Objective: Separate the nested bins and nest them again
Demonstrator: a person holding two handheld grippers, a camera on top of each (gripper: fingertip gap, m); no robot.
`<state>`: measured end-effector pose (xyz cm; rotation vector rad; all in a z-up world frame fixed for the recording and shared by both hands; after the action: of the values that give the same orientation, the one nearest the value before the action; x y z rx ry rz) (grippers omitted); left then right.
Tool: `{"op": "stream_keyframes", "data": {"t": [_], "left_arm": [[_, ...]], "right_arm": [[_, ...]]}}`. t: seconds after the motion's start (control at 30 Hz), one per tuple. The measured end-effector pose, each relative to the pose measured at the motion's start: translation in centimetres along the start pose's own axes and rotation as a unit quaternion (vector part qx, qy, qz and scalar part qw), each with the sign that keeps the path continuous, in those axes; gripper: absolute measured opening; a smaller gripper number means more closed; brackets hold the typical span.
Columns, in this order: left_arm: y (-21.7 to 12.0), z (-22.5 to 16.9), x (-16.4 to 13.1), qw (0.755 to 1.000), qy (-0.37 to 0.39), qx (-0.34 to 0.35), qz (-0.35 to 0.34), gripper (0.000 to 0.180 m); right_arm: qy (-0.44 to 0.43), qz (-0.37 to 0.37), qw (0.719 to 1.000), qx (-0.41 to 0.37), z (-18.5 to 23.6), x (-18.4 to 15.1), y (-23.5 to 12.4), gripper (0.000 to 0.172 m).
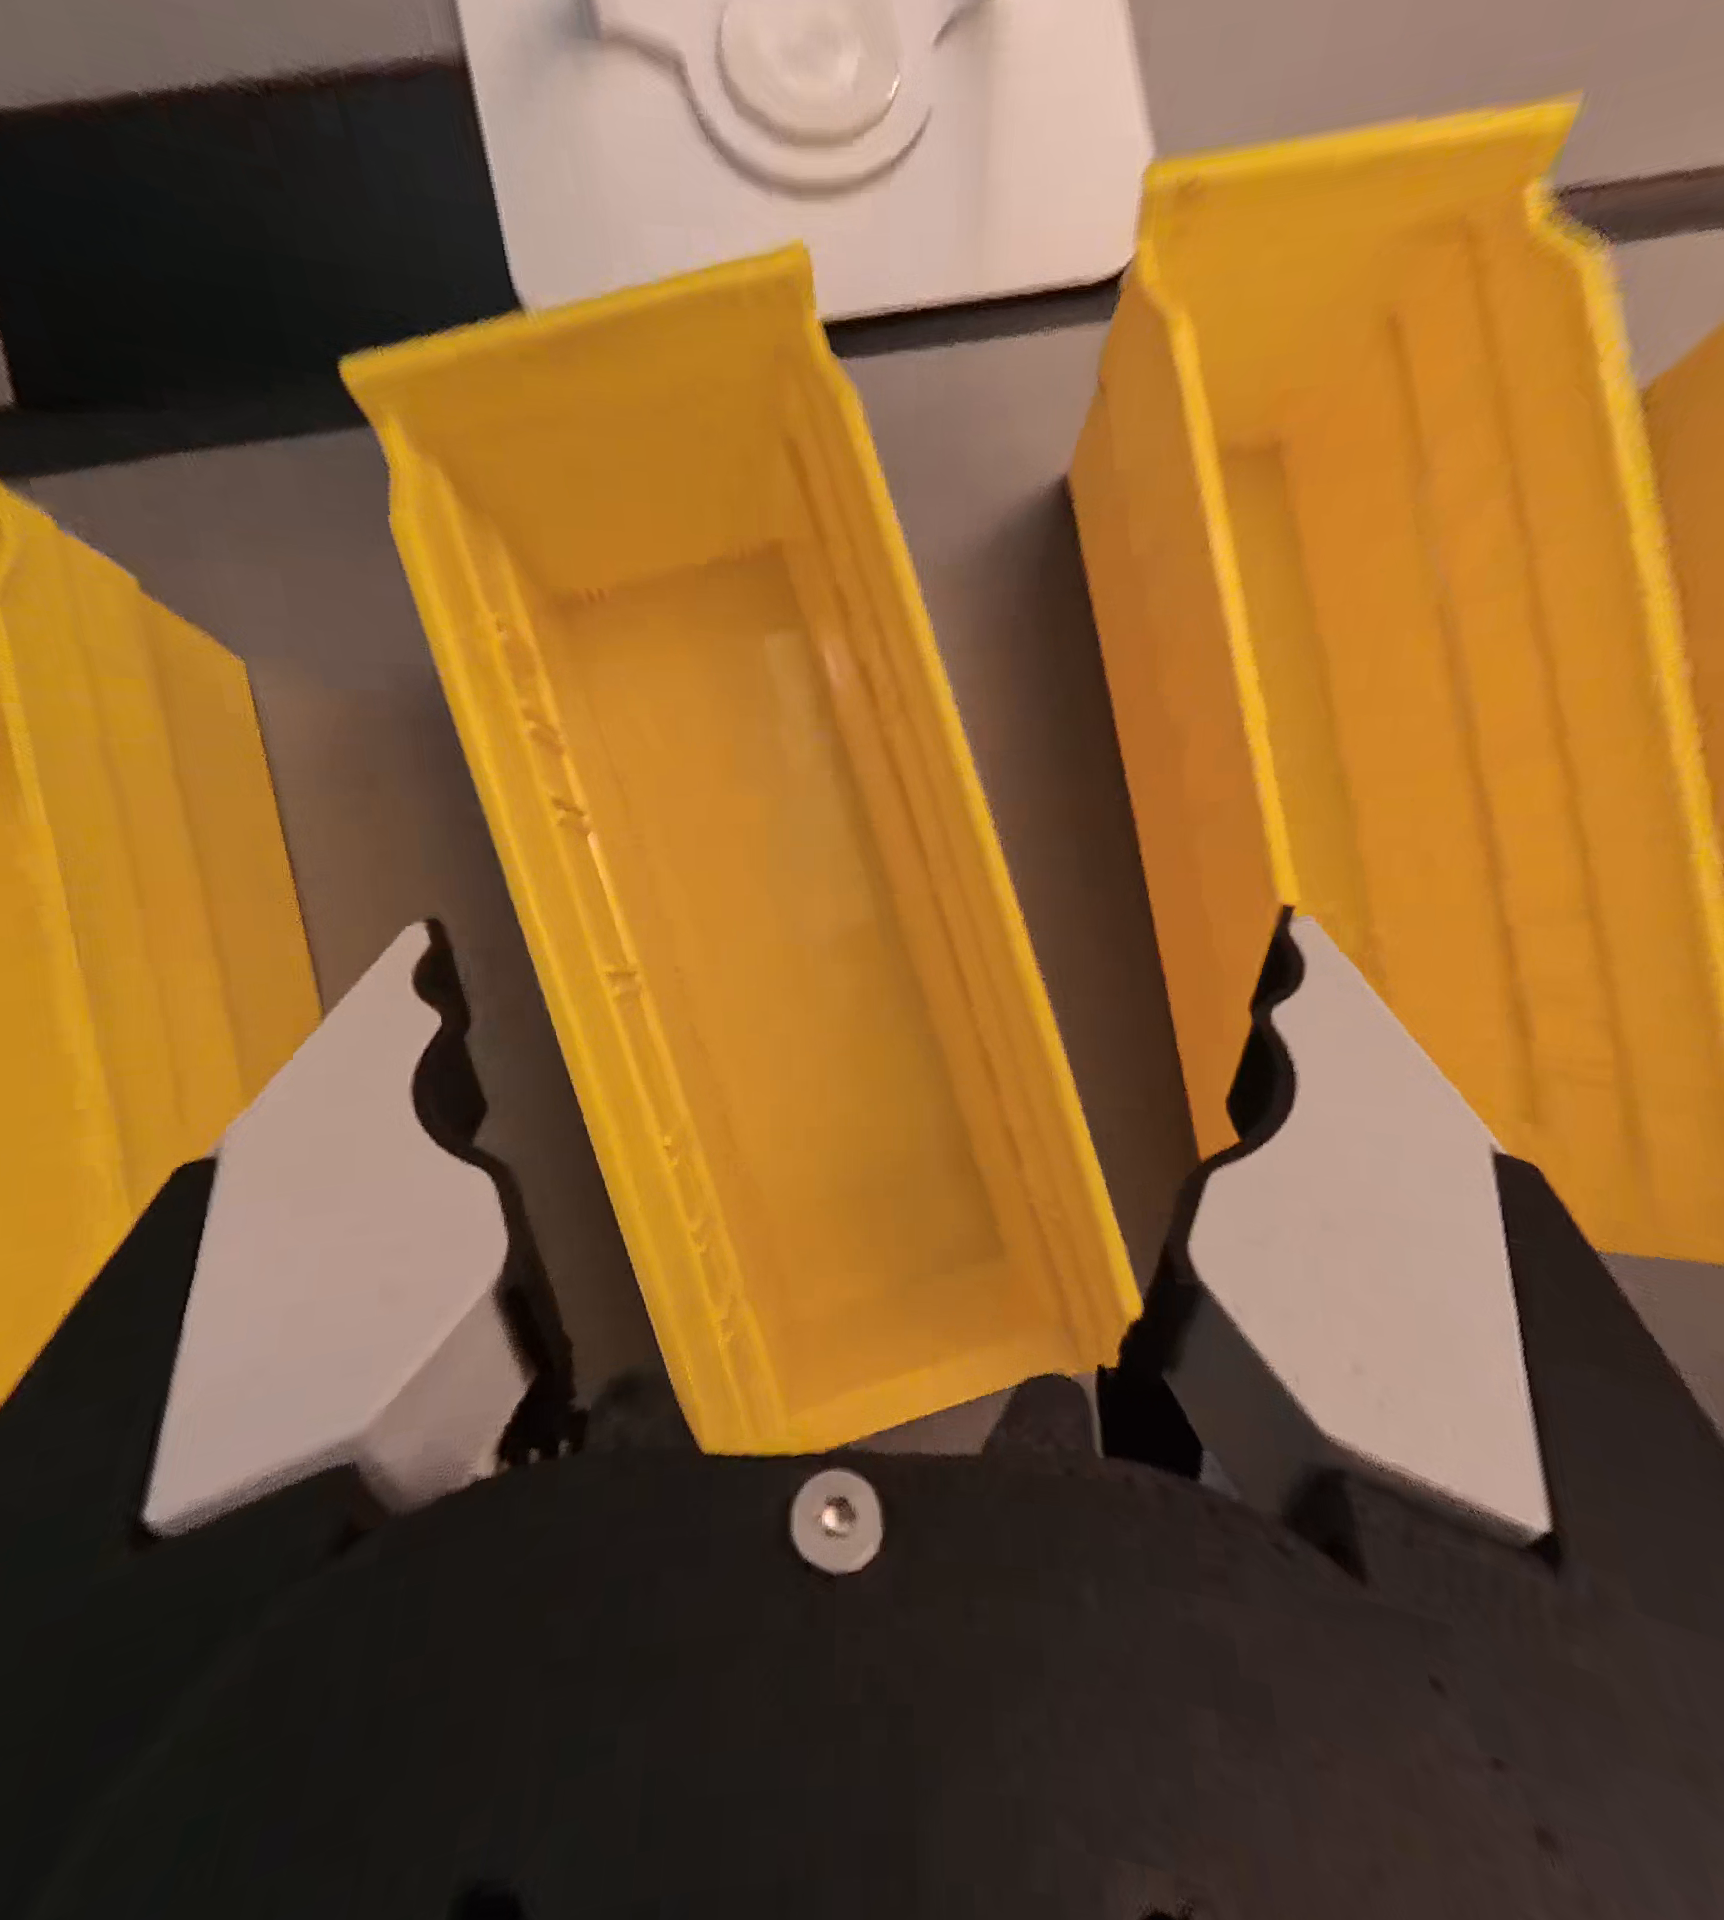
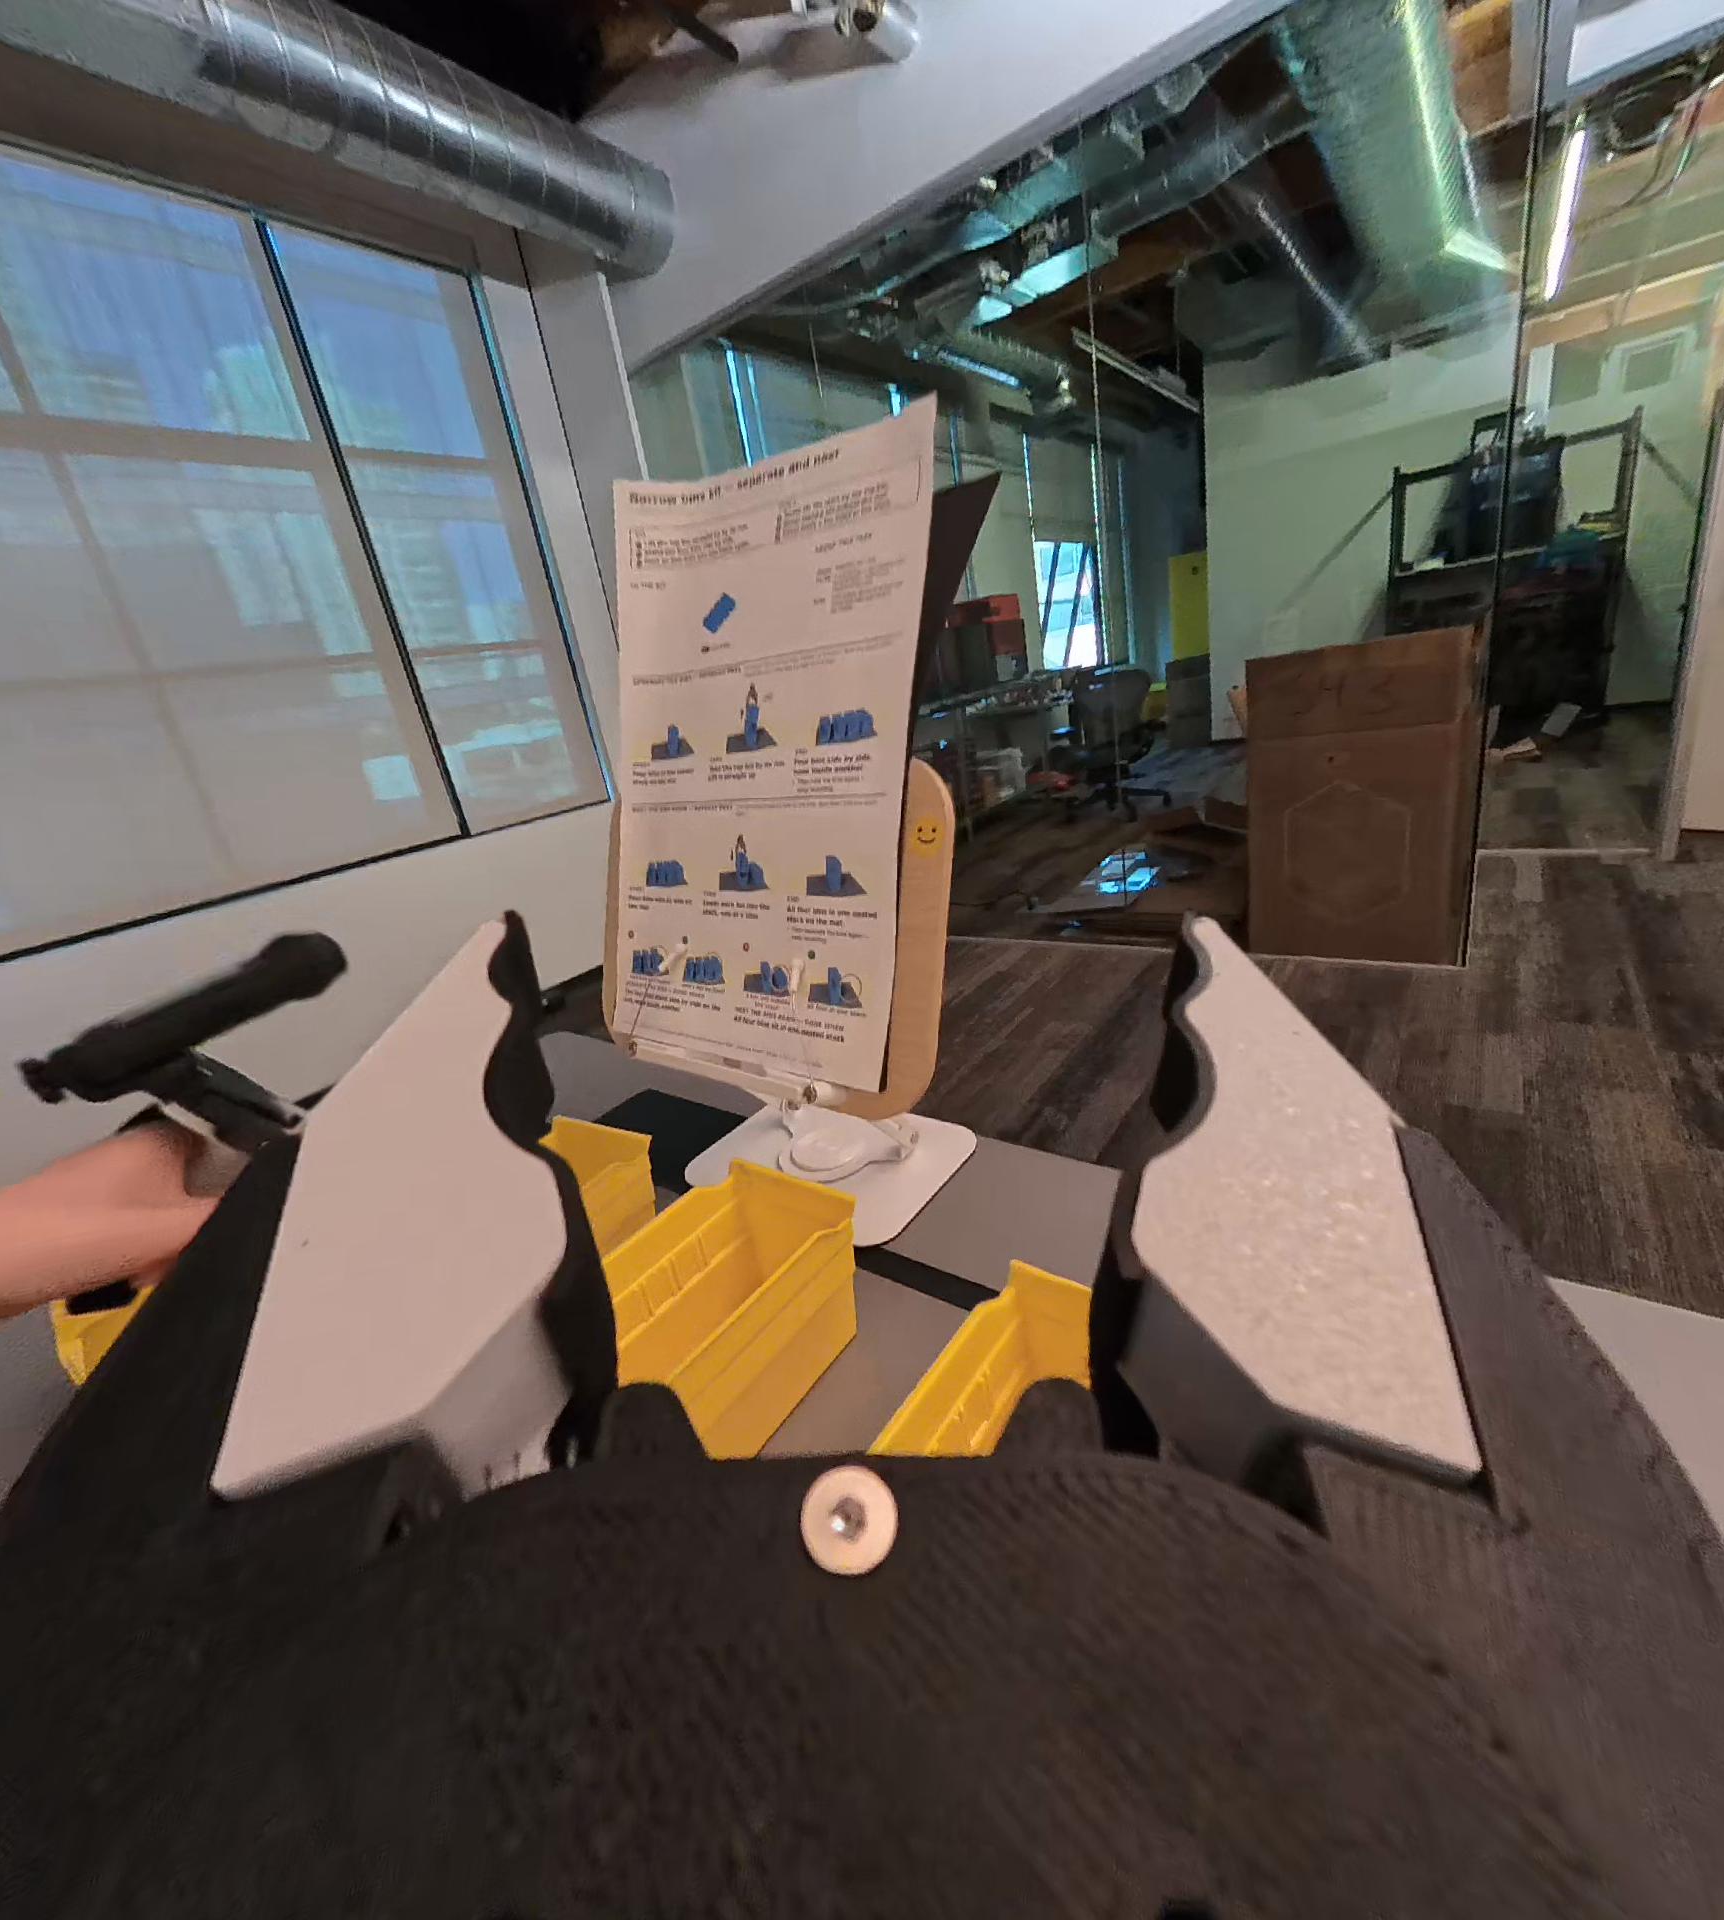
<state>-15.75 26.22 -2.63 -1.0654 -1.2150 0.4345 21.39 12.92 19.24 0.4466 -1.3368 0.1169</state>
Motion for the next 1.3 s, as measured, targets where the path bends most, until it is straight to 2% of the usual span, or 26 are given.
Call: {"op": "stream_keyframes", "data": {"t": [0.13,0.27,0.4,0.6,0.87,1.1,1.2,1.3], "left_arm": [[2.8,0.9,-1.8,0.996,-0.031,0.028,0.079,0.154],[4.9,1.6,-3.2,0.988,-0.056,0.047,0.135,0.156],[5.6,1.9,-3.7,0.983,-0.06,0.059,0.166,0.134],[5.1,1.7,-3.8,0.975,-0.052,0.064,0.206,0.119],[2.8,0.1,-2.6,0.966,-0.007,0.085,0.246,0.11],[-3.8,-3.5,2.1,0.965,0.051,0.13,0.222,0.113],[-5.2,-7.1,3.6,0.974,0.06,0.106,0.191,0.115],[-4.6,-10.8,3.9,0.979,0.057,0.048,0.19,0.116]], "right_arm": [[0.013,-0.029,0.999,0.002,-0.8,1.6,-2.0,0.115],[0.042,-0.028,0.998,0.026,-0.9,1.8,-2.7,0.114],[0.062,-0.021,0.997,0.043,-0.8,1.5,-2.7,0.114],[0.109,-0.029,0.99,0.081,-0.7,1.8,-3.2,0.111],[0.135,-0.028,0.986,0.089,-1.4,1.5,-3.3,0.109],[0.133,-0.006,0.987,0.095,-0.9,0.7,-2.6,0.108],[0.132,-0.004,0.987,0.091,-1.0,0.5,-2.5,0.108],[0.137,-0.001,0.986,0.091,-1.2,0.3,-2.4,0.108]]}}
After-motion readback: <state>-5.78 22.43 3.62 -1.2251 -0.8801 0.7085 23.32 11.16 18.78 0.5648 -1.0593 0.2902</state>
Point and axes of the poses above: each gripper's, where its closed fingertips meet, y out along the fingers, x out of its top, z = x × y across the jaws, the point moved 1 cm from there along -y, back along the fingers, and after that the axes turned 1 degree about x, right-handed, at the moved point
